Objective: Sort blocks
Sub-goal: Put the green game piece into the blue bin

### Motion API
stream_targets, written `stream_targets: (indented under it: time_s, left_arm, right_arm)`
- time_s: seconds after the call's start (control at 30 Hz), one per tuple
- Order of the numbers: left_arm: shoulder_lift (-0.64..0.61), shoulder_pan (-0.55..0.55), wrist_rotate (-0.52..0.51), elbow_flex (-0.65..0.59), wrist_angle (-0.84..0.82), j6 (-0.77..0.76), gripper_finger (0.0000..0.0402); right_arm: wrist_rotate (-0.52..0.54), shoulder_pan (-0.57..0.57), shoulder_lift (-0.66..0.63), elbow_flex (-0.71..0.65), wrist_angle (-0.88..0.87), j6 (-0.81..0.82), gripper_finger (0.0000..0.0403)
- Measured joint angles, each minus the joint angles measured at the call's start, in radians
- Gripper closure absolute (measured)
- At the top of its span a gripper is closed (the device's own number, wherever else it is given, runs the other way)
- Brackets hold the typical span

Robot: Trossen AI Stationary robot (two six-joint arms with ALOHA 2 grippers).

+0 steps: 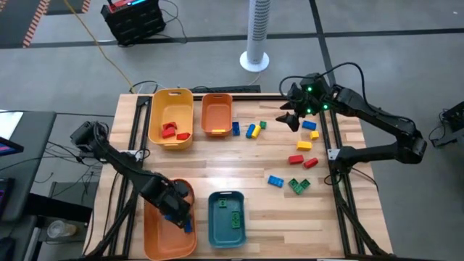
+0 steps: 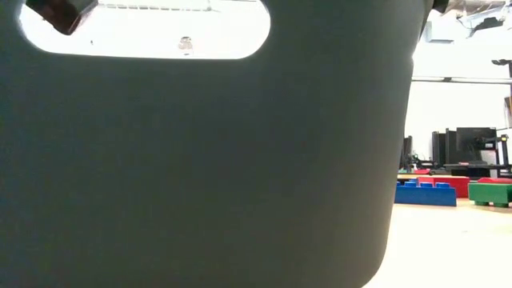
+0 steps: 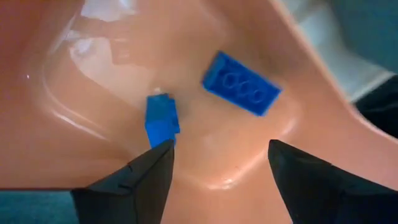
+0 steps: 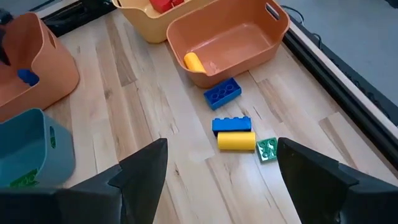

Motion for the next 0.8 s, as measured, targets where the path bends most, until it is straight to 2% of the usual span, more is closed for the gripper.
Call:
stream_targets:
  time_s: [0.17,0.27,0.33,0.47,0.6,0.7,0.8]
  left_arm:
    - [-0.143,0.049,0.029,0.012,0.003,0.049,0.0164]
    - [-0.246,0.093,-0.005,0.032,0.011,0.111,0.0175]
    - [-0.315,0.138,-0.091,0.040,0.007,0.164,0.0181]
    - [-0.422,0.267,-0.333,0.041,-0.065,0.265,0.0187]
    - [-0.440,0.438,-0.437,0.041,-0.149,0.450,0.0190]
    - [-0.433,0.555,-0.441,0.040,-0.131,0.600,0.0190]
    - [-0.418,0.651,-0.381,0.040,-0.072,0.741,0.0190]
  right_arm:
    - [0.001,0.030,0.019,0.000,-0.030,-0.011,0.0092]
    - [0.004,0.049,0.084,0.001,-0.019,-0.042,0.0092]
    - [0.006,0.057,0.150,0.001,0.017,-0.078,0.0092]
    - [0.011,0.058,0.288,0.000,0.170,-0.111,0.0092]
    - [0.026,0.057,0.402,0.000,0.318,-0.093,0.0092]
    - [0.060,0.071,0.469,0.005,0.366,-0.149,0.0092]
    - [0.069,0.089,0.526,0.028,0.342,-0.231,0.0090]
